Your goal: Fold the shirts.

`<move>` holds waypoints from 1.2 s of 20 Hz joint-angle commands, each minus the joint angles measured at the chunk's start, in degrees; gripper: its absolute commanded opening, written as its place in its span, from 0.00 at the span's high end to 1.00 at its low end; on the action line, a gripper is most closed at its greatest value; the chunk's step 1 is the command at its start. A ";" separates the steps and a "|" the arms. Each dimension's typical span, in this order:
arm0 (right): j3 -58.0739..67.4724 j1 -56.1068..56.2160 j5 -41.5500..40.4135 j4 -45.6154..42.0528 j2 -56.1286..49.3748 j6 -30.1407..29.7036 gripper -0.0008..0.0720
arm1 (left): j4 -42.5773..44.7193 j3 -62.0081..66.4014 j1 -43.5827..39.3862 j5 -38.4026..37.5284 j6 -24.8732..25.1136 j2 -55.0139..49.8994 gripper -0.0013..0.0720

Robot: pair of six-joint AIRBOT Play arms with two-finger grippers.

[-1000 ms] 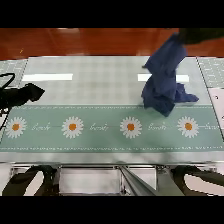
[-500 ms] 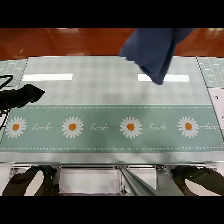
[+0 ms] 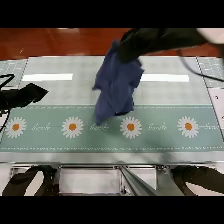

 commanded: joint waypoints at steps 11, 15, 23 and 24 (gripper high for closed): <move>-1.81 -6.19 7.85 13.97 -18.14 1.29 0.44 | -0.55 -7.30 -4.42 -3.02 0.11 -0.04 0.29; -8.00 -25.27 12.83 9.79 -11.61 2.84 0.44 | -1.33 -8.66 -4.48 -12.33 0.13 -0.81 0.29; -35.65 -41.33 6.91 22.21 -6.32 -4.46 0.44 | -23.04 -25.51 -8.85 0.96 13.86 -10.25 0.29; -36.30 -41.29 6.19 22.21 -6.32 -4.48 0.44 | -25.57 -25.35 -11.06 4.50 13.92 -12.52 0.29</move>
